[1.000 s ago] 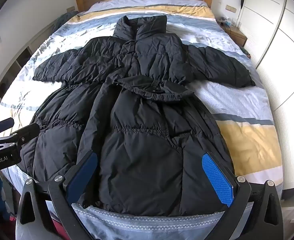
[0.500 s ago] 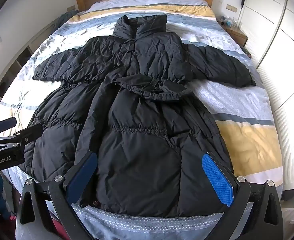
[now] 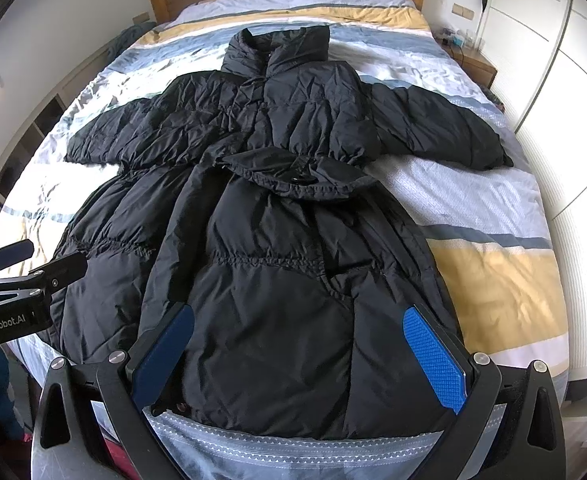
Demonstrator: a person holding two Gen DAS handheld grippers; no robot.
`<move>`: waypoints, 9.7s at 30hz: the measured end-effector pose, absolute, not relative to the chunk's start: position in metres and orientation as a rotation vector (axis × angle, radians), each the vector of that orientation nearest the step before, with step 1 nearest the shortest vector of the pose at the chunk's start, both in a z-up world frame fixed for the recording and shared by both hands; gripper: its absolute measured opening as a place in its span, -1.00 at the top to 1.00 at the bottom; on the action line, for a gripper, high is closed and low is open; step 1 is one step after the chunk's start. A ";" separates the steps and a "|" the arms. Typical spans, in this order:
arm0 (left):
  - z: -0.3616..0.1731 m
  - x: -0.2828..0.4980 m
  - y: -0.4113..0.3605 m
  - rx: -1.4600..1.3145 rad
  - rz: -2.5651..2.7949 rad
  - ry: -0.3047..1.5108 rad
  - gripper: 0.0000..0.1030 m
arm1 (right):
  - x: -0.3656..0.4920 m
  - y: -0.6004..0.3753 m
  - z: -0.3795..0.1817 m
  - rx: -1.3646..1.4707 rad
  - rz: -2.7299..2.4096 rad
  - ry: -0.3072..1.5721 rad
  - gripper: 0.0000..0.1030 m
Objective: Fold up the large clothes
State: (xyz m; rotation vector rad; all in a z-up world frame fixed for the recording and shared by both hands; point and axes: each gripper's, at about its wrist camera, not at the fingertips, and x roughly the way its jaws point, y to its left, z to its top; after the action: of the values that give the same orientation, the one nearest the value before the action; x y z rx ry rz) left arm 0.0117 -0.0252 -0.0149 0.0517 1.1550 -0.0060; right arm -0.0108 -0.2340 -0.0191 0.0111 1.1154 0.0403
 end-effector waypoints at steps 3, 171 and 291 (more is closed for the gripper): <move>-0.017 0.013 -0.030 0.059 -0.005 1.166 -0.96 | -0.008 -0.238 -0.020 0.011 0.041 1.118 -0.99; -0.051 0.149 0.079 -0.216 0.141 1.094 -0.95 | 0.235 -0.231 -0.051 -0.035 0.494 0.995 -0.08; -0.012 0.335 0.330 -0.851 -0.227 0.745 0.77 | 0.165 -0.307 -0.039 0.139 -0.220 1.055 -0.09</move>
State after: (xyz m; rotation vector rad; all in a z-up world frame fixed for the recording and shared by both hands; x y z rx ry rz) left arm 0.3351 0.3296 -0.0123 -0.8514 0.7450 -0.2267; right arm 0.1651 -0.3073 -0.0388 0.1388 1.0545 -0.2203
